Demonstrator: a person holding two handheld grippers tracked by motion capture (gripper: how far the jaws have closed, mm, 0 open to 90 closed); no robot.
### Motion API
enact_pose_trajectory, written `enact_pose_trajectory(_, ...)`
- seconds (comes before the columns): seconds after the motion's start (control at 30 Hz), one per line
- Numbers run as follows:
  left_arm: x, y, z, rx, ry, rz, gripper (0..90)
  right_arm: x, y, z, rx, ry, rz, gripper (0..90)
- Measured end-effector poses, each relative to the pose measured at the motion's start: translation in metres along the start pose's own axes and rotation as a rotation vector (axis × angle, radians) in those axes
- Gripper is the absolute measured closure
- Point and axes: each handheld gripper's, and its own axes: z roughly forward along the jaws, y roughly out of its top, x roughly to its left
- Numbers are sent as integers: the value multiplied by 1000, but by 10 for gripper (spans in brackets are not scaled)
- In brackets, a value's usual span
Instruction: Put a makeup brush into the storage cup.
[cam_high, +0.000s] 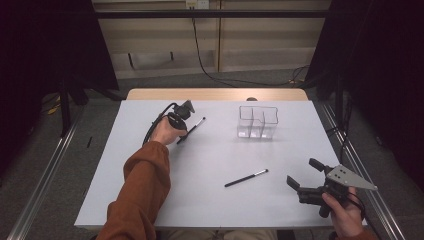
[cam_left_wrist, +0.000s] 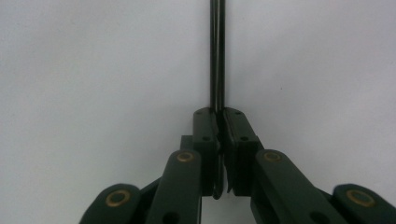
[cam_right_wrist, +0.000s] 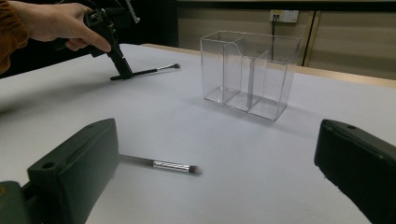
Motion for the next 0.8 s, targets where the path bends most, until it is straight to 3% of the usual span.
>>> enact_pose_trajectory(0.27, 1, -2, -2, -16, -9, 8, 845, 0, 0, 0, -1, -2, 5, 0)
enact_pose_trajectory(0.4, 3, -4, -8, -50, 0, 1, 844, -1, 0, 0, 0, -1, 3, 0)
enact_pose_trajectory(0.6, 7, -8, -18, -121, -20, -19, 844, 0, 0, 0, -1, -2, 3, 0)
enact_pose_trajectory(0.77, 8, -11, -17, -144, -6, -22, 844, -1, 0, 0, 0, -3, 3, 0)
enact_pose_trajectory(0.8, 8, -12, -16, -164, -19, -33, 844, 0, 0, 0, -1, -3, 6, 0)
